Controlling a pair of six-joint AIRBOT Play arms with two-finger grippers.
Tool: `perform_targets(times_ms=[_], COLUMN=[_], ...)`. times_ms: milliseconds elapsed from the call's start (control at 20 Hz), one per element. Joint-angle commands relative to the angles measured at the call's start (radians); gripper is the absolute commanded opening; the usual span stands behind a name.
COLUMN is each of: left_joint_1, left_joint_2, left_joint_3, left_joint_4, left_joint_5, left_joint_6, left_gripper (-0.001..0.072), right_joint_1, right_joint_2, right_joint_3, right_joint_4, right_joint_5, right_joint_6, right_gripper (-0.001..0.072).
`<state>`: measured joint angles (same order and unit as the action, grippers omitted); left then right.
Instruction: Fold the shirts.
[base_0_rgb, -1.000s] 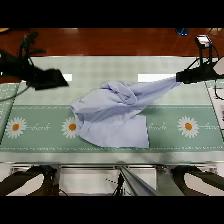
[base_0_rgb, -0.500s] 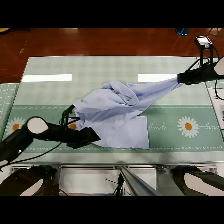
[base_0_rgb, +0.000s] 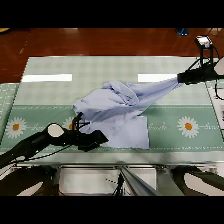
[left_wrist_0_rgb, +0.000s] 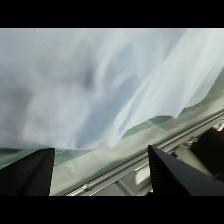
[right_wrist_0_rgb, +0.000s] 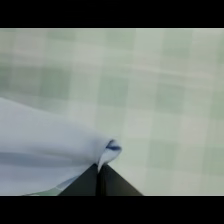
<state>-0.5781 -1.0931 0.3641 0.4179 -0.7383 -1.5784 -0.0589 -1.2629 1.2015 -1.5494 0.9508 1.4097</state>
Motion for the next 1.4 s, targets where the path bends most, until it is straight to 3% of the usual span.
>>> perform_targets(times_ms=[0,100,200,250,300,400,550,800,900,950,1150,1250,1350], left_joint_1=[-0.008,-0.008,-0.006,-0.006,0.000,0.021,0.054,0.156,0.270,0.336,0.584,0.671,0.723], left_joint_2=[-0.076,-0.101,-0.115,-0.120,-0.120,-0.108,-0.014,0.392,0.531,0.589,0.702,0.705,0.706], left_joint_3=[0.004,0.021,0.039,0.047,0.050,0.055,0.119,0.423,0.608,0.703,1.011,1.119,1.176], left_joint_4=[-0.132,-0.131,-0.132,-0.130,-0.131,-0.131,-0.131,-0.117,-0.007,0.074,0.472,0.575,0.587], left_joint_5=[0.103,0.130,0.156,0.162,0.162,0.121,-0.018,-0.055,-0.056,-0.056,-0.141,-0.298,-0.423], left_joint_6=[0.079,0.071,0.071,0.076,0.081,0.124,0.254,0.338,0.336,0.312,0.011,-0.041,-0.044], left_gripper=[0.0670,0.0586,0.0207,0.0056,0.0032,0.0031,0.0029,0.0030,0.0030,0.0030,0.0029,0.0030,0.0030], right_joint_1=[0.000,0.000,0.000,0.000,0.000,0.000,0.000,0.000,0.000,0.000,0.000,0.000,0.000], right_joint_2=[0.000,0.000,0.000,0.000,0.000,0.001,0.011,0.171,0.295,0.364,0.588,0.668,0.721], right_joint_3=[0.000,0.000,0.000,0.000,0.000,0.000,0.000,0.000,0.001,0.008,0.109,0.172,0.223], right_joint_4=[0.014,0.022,0.022,0.022,0.022,0.020,-0.002,-0.003,-0.006,-0.005,-0.015,-0.100,-0.213], right_joint_5=[0.006,0.016,0.021,0.023,0.023,0.024,0.025,-0.052,-0.101,-0.123,-0.143,-0.138,-0.132], right_joint_6=[0.000,0.000,0.000,0.000,0.000,-0.002,-0.009,-0.009,-0.009,-0.006,0.051,0.090,0.140], right_gripper=[0.0017,0.0017,0.0017,0.0017,0.0017,0.0017,0.0017,0.0017,0.0016,0.0017,0.0016,0.0016,0.0016])
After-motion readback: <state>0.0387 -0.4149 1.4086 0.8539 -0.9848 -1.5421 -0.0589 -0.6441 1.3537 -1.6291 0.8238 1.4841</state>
